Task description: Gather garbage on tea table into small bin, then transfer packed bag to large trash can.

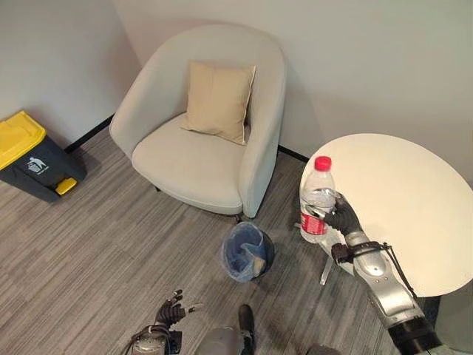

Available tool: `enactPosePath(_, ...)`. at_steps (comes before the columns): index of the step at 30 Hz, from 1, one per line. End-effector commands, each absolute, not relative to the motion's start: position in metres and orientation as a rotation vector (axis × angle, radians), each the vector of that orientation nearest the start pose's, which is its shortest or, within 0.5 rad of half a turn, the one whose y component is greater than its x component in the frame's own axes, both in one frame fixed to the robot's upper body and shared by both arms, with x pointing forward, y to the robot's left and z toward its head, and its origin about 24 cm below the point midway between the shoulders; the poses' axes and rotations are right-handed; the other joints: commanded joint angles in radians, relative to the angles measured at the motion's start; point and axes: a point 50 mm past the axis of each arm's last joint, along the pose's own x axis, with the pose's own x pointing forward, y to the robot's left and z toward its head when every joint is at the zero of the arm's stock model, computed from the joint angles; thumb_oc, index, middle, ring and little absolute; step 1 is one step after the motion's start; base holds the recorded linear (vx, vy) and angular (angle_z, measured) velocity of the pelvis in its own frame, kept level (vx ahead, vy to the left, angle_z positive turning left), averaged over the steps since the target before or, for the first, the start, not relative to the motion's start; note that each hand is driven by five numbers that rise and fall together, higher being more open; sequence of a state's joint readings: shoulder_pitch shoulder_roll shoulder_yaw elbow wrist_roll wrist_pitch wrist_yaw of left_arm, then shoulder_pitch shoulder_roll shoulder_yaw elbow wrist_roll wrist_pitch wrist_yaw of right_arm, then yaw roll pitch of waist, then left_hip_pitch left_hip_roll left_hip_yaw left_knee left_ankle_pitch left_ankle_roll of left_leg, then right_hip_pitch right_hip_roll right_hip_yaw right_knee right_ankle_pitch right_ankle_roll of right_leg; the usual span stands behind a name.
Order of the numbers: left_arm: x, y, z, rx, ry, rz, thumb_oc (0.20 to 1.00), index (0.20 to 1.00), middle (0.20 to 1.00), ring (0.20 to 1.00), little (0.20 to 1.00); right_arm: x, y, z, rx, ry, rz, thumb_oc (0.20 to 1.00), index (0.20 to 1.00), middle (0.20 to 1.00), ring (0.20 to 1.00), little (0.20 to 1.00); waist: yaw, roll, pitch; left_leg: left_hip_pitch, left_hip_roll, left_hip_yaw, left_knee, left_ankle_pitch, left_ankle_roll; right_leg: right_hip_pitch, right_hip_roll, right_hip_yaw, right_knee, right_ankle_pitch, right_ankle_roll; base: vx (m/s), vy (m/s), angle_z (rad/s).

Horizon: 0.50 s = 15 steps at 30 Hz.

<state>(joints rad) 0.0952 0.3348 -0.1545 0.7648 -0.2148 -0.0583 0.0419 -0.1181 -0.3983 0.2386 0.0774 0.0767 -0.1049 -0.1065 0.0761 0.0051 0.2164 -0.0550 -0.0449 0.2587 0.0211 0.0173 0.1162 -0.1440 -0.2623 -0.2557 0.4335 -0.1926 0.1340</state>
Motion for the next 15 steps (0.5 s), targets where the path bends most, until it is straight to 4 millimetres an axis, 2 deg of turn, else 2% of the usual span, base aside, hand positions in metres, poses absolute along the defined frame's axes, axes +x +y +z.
enactPosePath(1, 0.154, 0.238, -0.109, 0.188, 0.736, 0.107, 1.000, 1.000, 1.000, 1.000, 1.000, 0.278, -0.171, 0.092, -0.357, -0.269, 0.144, 0.200, 0.200, 0.200, 0.200, 0.200, -0.023, 0.022, 0.014, -0.012, 0.044, -0.054, 0.070, -0.096, -0.095, 0.038, 0.112, 0.012, -0.211, 0.071, -0.024, 0.08, 0.004, 0.10)
enactPosePath(2, 0.159, 0.236, -0.107, 0.186, 0.724, 0.098, 1.000, 1.000, 1.000, 1.000, 1.000, 0.277, -0.173, 0.092, -0.377, -0.265, 0.149, 0.200, 0.200, 0.200, 0.200, 0.200, -0.036, 0.018, 0.028, -0.006, 0.028, -0.097, 0.066, -0.096, -0.092, -0.006, 0.137, 0.072, -0.223, 0.092, -0.018, 0.05, -0.001, 0.18)
enactPosePath(3, 0.159, 0.236, -0.107, 0.186, 0.723, 0.099, 1.000, 1.000, 1.000, 1.000, 1.000, 0.277, -0.173, 0.092, -0.377, -0.266, 0.149, 0.200, 0.200, 0.200, 0.200, 0.200, -0.036, 0.018, 0.025, -0.011, 0.028, -0.097, 0.065, -0.093, -0.092, -0.009, 0.138, 0.072, -0.227, 0.096, -0.019, 0.03, -0.042, 0.81)
enactPosePath(4, 0.162, 0.235, -0.106, 0.203, 0.712, 0.075, 1.000, 1.000, 1.000, 1.000, 1.000, 0.273, -0.177, 0.088, -0.417, -0.247, 0.167, 0.200, 0.200, 0.200, 0.200, 0.200, -0.048, 0.007, 0.039, -0.020, -0.003, -0.160, 0.084, -0.093, -0.091, -0.015, 0.167, 0.141, -0.242, 0.105, -0.022, 0.00, -0.034, 1.14)
enactPosePath(6, 0.161, 0.234, -0.107, 0.207, 0.717, 0.070, 1.000, 1.000, 1.000, 1.000, 1.000, 0.271, -0.176, 0.085, -0.433, -0.237, 0.188, 0.200, 0.200, 0.200, 0.200, 0.200, -0.045, 0.002, 0.040, -0.026, -0.011, -0.176, 0.091, -0.098, -0.095, 0.005, 0.164, 0.135, -0.260, 0.106, -0.027, -0.01, -0.082, 1.22)
enactPosePath(9, 0.159, 0.236, -0.107, 0.214, 0.727, 0.060, 1.000, 1.000, 1.000, 1.000, 1.000, 0.271, -0.173, 0.080, -0.492, -0.212, 0.251, 0.200, 0.200, 0.200, 0.200, 0.200, -0.033, 0.001, 0.037, -0.067, -0.015, -0.208, 0.100, -0.079, -0.117, 0.020, 0.167, 0.109, -0.302, 0.115, -0.042, -0.04, -0.103, 0.50)
enactPosePath(12, 0.163, 0.235, -0.106, 0.226, 0.718, 0.049, 1.000, 1.000, 1.000, 1.000, 1.000, 0.278, -0.163, 0.085, -0.545, -0.233, 0.310, 0.200, 0.200, 0.200, 0.200, 0.200, -0.016, 0.003, 0.062, -0.111, -0.010, -0.229, 0.114, -0.063, -0.136, 0.014, 0.162, 0.075, -0.314, 0.115, -0.049, -0.08, -0.089, 0.44)
enactPosePath(14, 0.164, 0.235, -0.106, 0.226, 0.717, 0.050, 1.000, 1.000, 1.000, 1.000, 1.000, 0.278, -0.162, 0.085, -0.545, -0.234, 0.310, 0.200, 0.200, 0.200, 0.200, 0.200, -0.018, 0.003, 0.061, -0.114, -0.011, -0.231, 0.116, -0.064, -0.136, 0.012, 0.162, 0.072, -0.314, 0.115, -0.049, -0.10, -0.068, 0.29)
enactPosePath(15, 0.171, 0.233, -0.102, 0.233, 0.694, 0.044, 1.000, 1.000, 1.000, 1.000, 1.000, 0.285, -0.155, 0.092, -0.588, -0.269, 0.342, 0.200, 0.200, 0.200, 0.200, 0.200, -0.007, 0.008, 0.093, -0.161, -0.012, -0.249, 0.141, -0.055, -0.146, -0.019, 0.158, 0.049, -0.299, 0.113, -0.056, -0.19, -0.102, 0.25)
